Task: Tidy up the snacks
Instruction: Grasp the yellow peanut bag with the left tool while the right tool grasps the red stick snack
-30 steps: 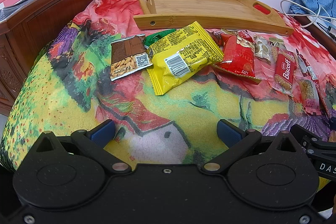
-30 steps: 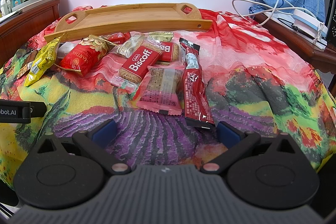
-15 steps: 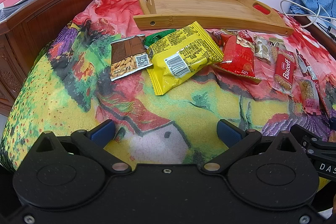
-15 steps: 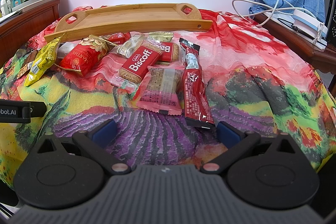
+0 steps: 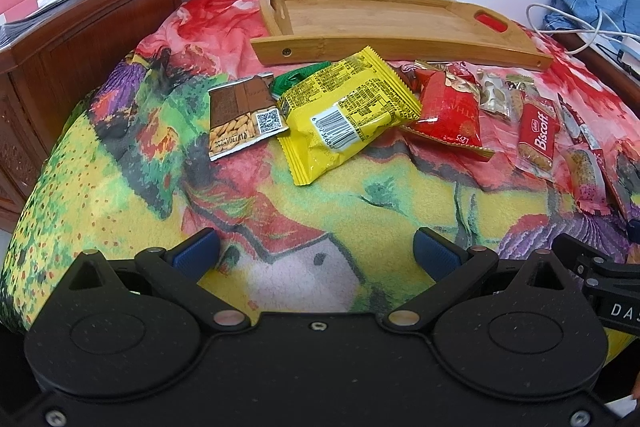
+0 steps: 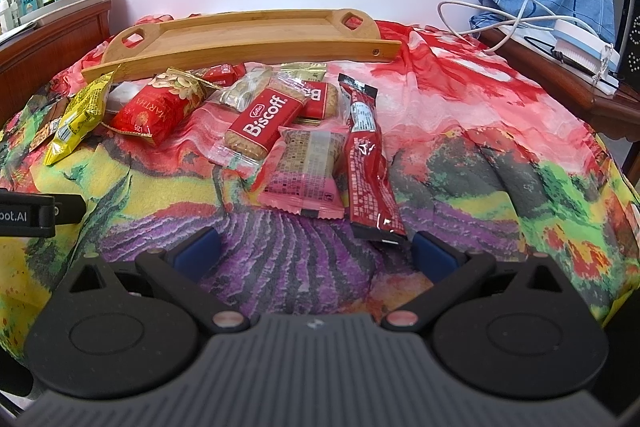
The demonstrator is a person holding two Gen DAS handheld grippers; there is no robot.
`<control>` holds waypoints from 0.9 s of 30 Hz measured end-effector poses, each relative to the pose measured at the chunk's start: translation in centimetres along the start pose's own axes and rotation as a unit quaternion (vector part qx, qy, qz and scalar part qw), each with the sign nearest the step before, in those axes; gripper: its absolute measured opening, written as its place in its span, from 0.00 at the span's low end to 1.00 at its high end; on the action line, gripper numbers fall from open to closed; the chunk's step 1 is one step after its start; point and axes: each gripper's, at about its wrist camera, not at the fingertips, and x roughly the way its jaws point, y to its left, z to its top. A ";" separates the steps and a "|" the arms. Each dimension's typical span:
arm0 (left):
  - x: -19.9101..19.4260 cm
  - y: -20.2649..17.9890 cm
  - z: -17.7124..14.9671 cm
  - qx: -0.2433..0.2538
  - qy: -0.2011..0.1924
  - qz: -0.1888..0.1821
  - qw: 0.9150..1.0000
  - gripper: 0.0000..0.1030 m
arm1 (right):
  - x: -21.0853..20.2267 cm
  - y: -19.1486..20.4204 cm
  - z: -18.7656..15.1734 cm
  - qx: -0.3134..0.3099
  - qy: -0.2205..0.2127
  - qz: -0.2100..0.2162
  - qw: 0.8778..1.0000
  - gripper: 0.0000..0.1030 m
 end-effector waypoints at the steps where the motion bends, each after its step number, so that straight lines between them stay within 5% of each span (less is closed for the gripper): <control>1: 0.0 0.0 0.0 0.001 -0.002 0.000 1.000 1.00 | -0.1 0.0 0.0 0.000 0.000 0.000 1.000 1.00; 7: -0.3 0.4 0.2 -0.011 -0.002 -0.007 1.000 0.99 | -0.2 0.0 0.4 -0.007 0.011 0.010 1.000 1.00; 11: -1.3 1.3 1.3 -0.037 -0.006 -0.040 0.999 0.83 | -1.3 -0.2 0.7 -0.018 0.008 0.033 0.999 0.98; 18: -2.9 1.0 4.4 -0.030 -0.065 -0.060 0.996 0.76 | -3.4 -1.5 2.9 -0.002 -0.033 0.050 0.998 0.85; 21: -2.2 0.4 5.4 -0.024 -0.079 -0.055 0.995 0.75 | -3.0 -2.6 4.0 0.018 -0.044 0.040 0.998 0.72; 23: -1.4 0.3 6.0 -0.026 -0.079 -0.045 0.996 0.59 | -2.1 -3.5 4.7 0.037 -0.039 0.016 0.998 0.43; 25: -0.8 0.3 6.3 -0.032 -0.078 -0.037 0.996 0.52 | -1.1 -4.5 5.2 0.056 -0.032 0.000 0.998 0.29; 27: -0.2 0.4 6.5 -0.037 -0.079 -0.029 0.996 0.56 | -0.1 -5.3 5.5 0.066 -0.029 -0.005 0.997 0.25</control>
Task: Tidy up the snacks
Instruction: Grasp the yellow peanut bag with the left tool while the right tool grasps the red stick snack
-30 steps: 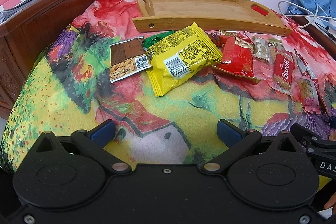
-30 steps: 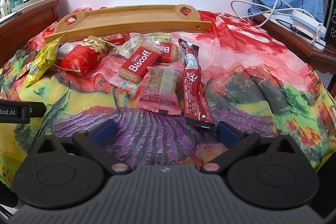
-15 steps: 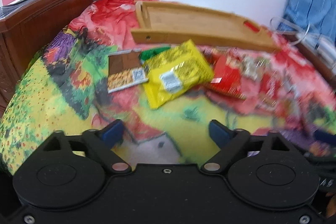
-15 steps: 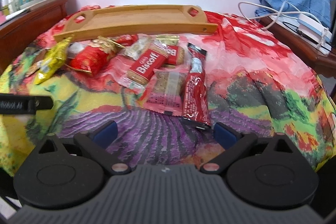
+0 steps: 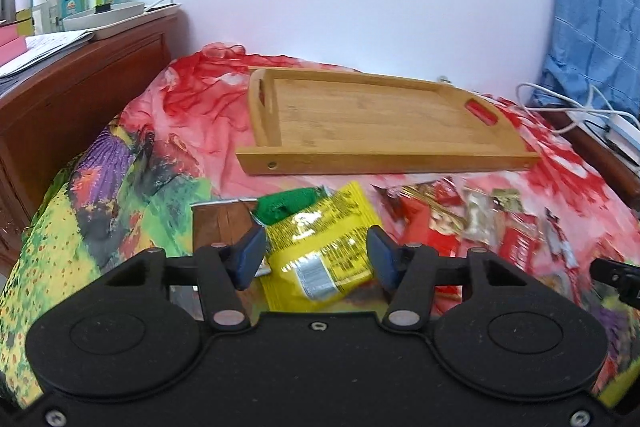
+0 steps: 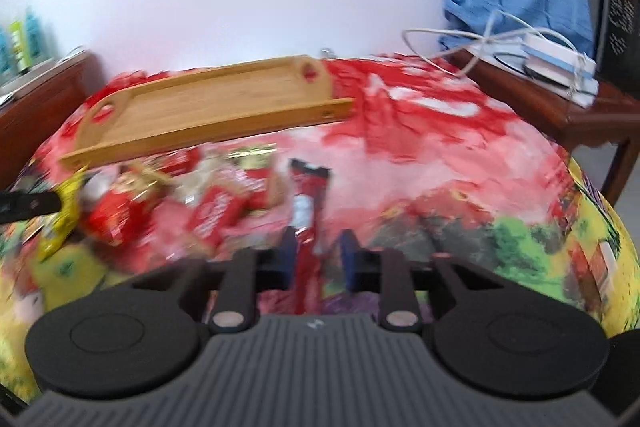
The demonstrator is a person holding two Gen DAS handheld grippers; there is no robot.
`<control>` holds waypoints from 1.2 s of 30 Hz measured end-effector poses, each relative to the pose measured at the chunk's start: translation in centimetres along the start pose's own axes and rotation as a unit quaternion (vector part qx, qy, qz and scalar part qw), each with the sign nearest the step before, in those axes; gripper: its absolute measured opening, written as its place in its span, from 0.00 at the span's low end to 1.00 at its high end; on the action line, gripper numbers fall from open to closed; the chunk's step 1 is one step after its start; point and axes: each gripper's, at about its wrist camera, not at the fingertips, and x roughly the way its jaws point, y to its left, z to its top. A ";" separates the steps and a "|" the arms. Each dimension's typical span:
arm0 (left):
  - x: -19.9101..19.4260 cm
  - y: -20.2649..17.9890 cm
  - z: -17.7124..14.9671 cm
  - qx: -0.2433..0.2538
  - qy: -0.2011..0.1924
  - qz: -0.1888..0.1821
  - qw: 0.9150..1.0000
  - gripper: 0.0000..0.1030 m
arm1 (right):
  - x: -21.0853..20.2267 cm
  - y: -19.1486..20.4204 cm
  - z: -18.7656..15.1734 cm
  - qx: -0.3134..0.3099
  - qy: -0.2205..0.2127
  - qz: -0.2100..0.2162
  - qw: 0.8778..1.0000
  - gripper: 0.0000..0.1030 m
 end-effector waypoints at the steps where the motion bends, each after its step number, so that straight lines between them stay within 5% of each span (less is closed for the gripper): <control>1: 0.4 0.1 0.0 -0.001 0.003 0.002 1.000 0.59 | 0.4 -0.3 0.1 0.000 0.000 0.000 1.000 0.25; 5: 1.8 0.2 -0.5 0.001 0.014 0.004 1.000 0.85 | 1.9 -0.5 0.5 -0.009 0.007 0.007 1.000 0.26; 10: 3.4 0.4 -1.5 -0.013 0.041 -0.002 0.999 0.91 | 3.9 -0.6 0.7 -0.008 0.015 0.003 1.000 0.26; 16: 3.2 -0.1 -2.2 -0.008 0.039 -0.032 0.999 1.00 | 3.4 -1.4 0.6 0.020 -0.020 0.046 0.999 0.29; 19: 3.6 -0.6 -2.5 -0.004 0.038 -0.027 0.999 1.00 | 3.5 -1.1 0.5 0.009 -0.020 0.060 0.998 0.40; 34: 4.0 -0.6 -1.9 -0.042 0.031 -0.019 0.998 0.97 | 4.9 0.1 -0.7 -0.034 -0.010 0.063 0.997 0.46; 35: 4.0 -0.7 -1.8 -0.044 0.030 -0.018 0.998 0.92 | 4.9 0.2 -0.7 -0.037 -0.012 0.064 0.997 0.32; 36: 4.0 -0.7 -1.8 -0.042 0.029 -0.018 0.999 0.72 | 4.9 0.2 -0.7 -0.038 -0.013 0.060 0.997 0.29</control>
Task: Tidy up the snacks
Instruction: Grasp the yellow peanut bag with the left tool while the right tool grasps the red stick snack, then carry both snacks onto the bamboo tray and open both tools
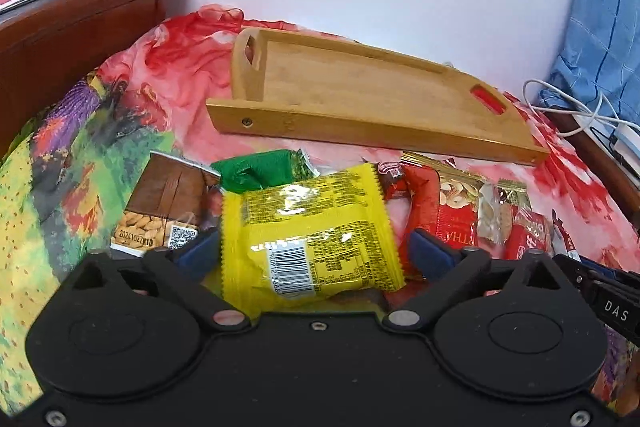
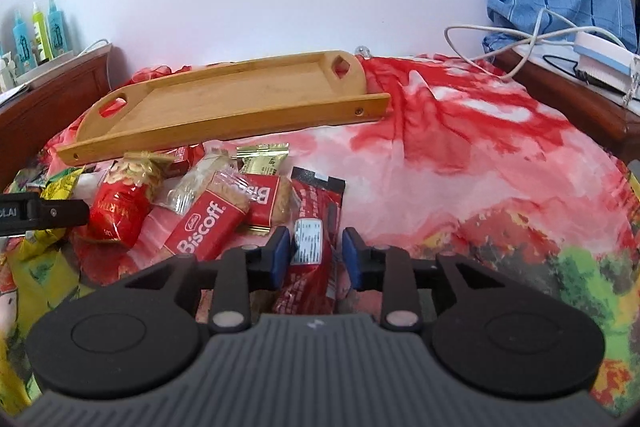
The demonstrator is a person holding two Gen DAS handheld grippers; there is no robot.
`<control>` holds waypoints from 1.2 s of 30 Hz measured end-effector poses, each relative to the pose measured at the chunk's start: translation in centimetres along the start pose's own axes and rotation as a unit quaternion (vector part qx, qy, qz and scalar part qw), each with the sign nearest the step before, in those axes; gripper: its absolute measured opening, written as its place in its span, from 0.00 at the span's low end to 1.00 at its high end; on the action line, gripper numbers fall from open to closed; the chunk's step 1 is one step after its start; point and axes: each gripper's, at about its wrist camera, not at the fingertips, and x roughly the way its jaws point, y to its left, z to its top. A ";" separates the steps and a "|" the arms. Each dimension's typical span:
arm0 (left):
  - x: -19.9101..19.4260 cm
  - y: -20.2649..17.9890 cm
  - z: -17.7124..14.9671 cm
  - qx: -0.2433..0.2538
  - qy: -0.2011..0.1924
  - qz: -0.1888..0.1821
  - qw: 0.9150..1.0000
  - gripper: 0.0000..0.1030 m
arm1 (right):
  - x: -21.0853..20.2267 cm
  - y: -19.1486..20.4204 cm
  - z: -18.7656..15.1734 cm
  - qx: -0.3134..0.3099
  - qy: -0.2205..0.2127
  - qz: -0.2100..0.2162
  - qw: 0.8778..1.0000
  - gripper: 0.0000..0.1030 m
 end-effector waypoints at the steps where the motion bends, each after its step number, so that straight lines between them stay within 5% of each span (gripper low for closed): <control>1: -0.2 -0.2 0.0 0.009 -0.002 0.002 1.000 0.64 | 0.0 0.1 0.1 0.001 0.000 -0.001 1.000 0.28; 2: -0.4 -0.5 0.1 0.022 -0.003 0.000 1.000 0.53 | -0.1 0.1 0.2 0.003 0.001 0.000 1.000 0.26; 5: -1.2 -1.1 0.2 0.038 -0.002 -0.009 0.999 0.48 | -0.6 -0.3 0.4 0.020 0.001 0.008 1.000 0.25; 12: -3.3 -2.6 1.5 0.060 -0.015 -0.018 0.998 0.48 | -1.5 -1.2 2.2 0.046 -0.003 0.022 0.999 0.25; 18: -3.1 -3.4 6.4 0.054 -0.010 -0.027 0.998 0.48 | -0.1 -2.0 6.4 0.070 0.018 0.072 0.995 0.25; 28: 5.8 -3.0 17.3 -0.028 0.043 -0.022 0.998 0.48 | 8.3 -1.2 16.0 0.085 0.055 0.121 0.987 0.25; 36: 13.0 -3.6 18.4 -0.023 0.075 0.019 0.997 0.48 | 15.9 0.0 18.5 0.092 0.076 0.110 0.987 0.25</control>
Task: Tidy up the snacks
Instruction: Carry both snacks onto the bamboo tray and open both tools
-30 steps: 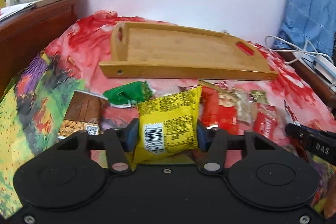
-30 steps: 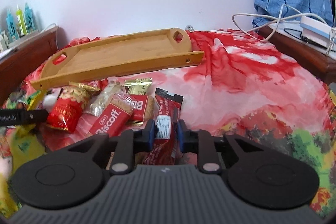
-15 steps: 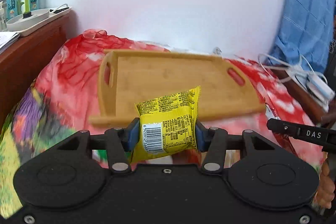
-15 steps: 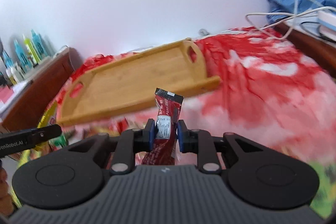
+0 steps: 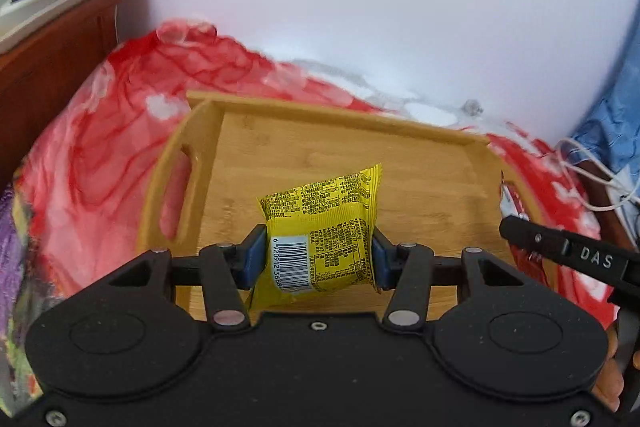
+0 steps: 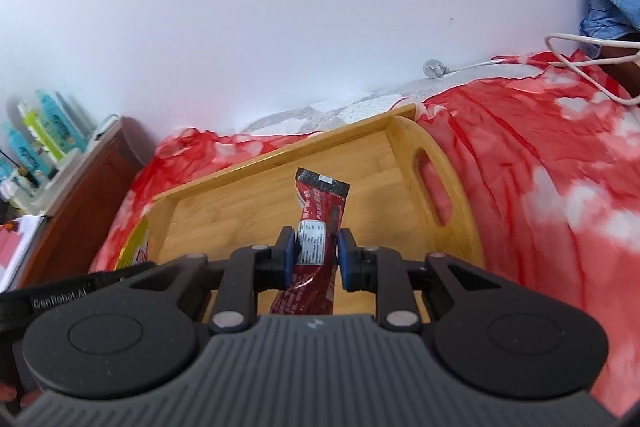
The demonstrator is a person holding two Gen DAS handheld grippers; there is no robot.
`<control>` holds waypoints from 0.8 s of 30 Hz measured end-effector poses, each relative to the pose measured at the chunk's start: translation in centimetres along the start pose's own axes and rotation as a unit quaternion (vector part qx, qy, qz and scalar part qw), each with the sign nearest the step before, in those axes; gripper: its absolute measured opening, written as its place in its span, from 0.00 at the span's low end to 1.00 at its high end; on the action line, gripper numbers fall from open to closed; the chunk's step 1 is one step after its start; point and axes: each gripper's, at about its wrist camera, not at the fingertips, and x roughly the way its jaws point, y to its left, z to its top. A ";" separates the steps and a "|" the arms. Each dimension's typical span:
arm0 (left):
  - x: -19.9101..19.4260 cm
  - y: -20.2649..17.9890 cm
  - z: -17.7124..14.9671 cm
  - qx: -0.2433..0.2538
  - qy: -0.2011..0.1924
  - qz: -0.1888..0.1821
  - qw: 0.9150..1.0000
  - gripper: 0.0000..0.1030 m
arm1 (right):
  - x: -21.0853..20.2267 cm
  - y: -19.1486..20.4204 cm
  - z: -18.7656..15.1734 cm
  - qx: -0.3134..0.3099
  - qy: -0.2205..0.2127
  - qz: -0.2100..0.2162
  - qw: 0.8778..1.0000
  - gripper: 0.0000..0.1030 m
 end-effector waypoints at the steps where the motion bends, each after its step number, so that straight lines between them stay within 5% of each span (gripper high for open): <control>1: 0.7 -0.1 0.0 0.004 0.003 0.005 1.000 0.48 | 0.5 0.0 0.1 -0.005 0.002 -0.006 1.000 0.25; 19: 3.8 -2.2 -1.9 0.087 -0.019 0.048 0.995 0.49 | 5.2 1.1 -1.1 -0.076 0.020 -0.049 0.996 0.26; 24: 3.9 -2.7 -2.1 0.102 -0.018 0.050 0.993 0.58 | 5.1 1.2 -1.3 -0.088 0.015 -0.046 0.995 0.33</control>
